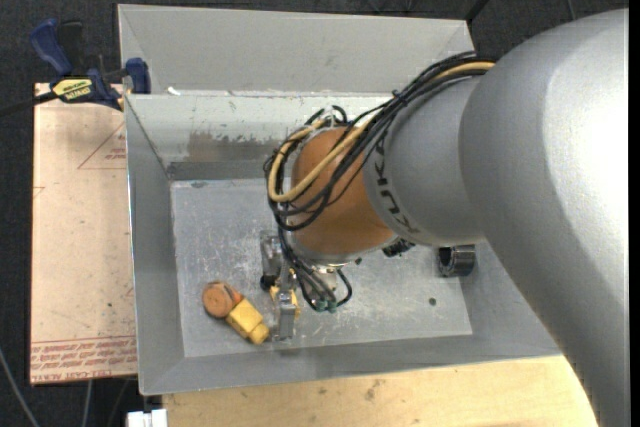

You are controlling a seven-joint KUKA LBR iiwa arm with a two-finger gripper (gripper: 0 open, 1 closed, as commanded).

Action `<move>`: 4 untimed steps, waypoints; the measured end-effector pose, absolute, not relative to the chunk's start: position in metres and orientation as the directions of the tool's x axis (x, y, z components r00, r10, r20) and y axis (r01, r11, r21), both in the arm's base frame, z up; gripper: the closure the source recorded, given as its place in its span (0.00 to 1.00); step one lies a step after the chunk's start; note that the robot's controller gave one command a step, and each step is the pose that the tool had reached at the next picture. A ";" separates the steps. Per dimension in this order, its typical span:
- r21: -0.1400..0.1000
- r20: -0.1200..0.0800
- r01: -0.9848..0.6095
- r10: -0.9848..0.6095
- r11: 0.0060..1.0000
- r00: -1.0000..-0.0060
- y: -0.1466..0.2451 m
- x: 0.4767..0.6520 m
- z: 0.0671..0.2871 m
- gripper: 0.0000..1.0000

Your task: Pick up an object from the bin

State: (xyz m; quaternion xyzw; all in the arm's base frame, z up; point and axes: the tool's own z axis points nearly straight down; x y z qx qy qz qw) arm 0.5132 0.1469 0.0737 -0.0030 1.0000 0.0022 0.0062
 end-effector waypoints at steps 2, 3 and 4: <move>0.003 -0.011 0.041 0.041 0.999 -0.999 0.172 0.498 0.073 0.00; 0.006 -0.008 0.382 0.382 0.924 -0.924 0.209 0.490 0.074 1.00; 0.006 -0.008 0.382 0.382 0.924 -0.924 0.209 0.490 0.074 1.00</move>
Offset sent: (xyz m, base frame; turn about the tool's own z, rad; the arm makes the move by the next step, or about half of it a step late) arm -0.0221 0.0326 -0.0037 -0.0524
